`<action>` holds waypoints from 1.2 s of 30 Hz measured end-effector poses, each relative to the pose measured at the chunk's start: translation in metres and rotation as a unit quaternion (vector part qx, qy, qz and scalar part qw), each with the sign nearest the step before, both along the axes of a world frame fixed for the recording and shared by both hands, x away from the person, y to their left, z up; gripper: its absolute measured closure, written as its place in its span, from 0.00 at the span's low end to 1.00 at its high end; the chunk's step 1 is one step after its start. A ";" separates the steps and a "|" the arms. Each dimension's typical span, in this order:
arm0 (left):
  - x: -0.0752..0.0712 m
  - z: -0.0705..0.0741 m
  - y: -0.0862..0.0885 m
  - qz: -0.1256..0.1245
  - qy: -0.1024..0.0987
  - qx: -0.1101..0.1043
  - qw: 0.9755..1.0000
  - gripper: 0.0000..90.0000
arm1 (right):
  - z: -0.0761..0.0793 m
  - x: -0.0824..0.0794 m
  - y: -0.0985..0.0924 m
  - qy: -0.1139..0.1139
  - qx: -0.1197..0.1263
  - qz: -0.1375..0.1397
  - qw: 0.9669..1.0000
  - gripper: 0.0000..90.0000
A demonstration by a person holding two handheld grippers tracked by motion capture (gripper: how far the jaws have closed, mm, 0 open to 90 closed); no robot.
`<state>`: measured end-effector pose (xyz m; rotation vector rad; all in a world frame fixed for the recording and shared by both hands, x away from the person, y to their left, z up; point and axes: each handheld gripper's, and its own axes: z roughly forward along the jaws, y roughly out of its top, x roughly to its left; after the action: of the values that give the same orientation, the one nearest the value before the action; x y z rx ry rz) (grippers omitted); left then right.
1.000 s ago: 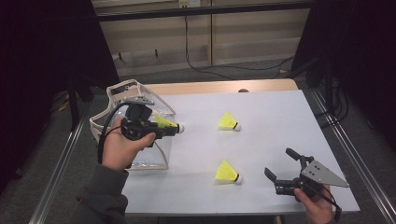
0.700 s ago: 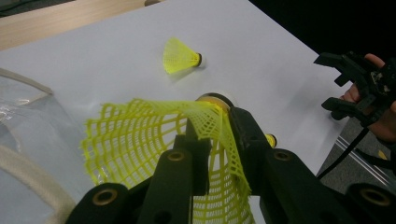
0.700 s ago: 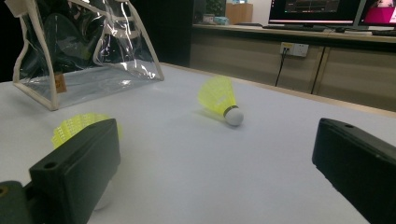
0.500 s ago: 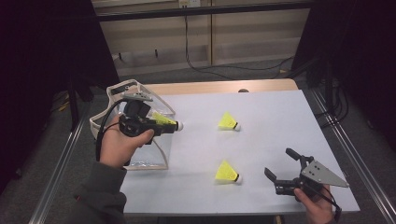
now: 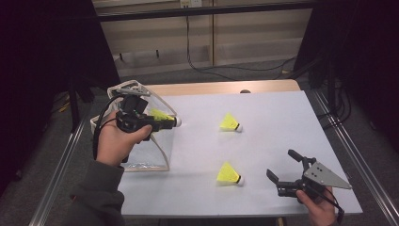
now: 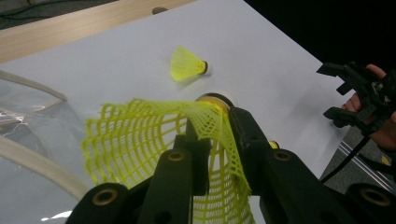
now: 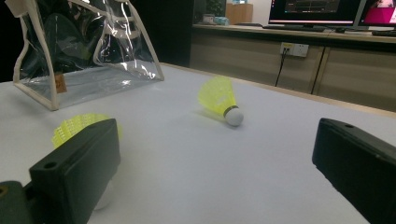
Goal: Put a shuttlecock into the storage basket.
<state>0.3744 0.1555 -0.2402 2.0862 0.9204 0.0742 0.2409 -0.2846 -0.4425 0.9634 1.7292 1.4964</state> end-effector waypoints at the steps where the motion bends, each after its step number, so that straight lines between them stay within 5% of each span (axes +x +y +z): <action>1: 0.000 0.000 0.000 0.002 -0.001 0.001 1.000 0.88 | 0.000 0.000 0.000 0.000 0.000 0.000 1.000 0.01; 36: 0.011 0.020 0.012 0.027 -0.012 0.005 1.000 0.88 | 0.000 0.000 0.000 -0.002 0.001 0.000 1.000 0.01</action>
<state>0.3855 0.1671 -0.2201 2.0653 0.9633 0.1320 0.2405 -0.2844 -0.4420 0.9611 1.7264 1.4987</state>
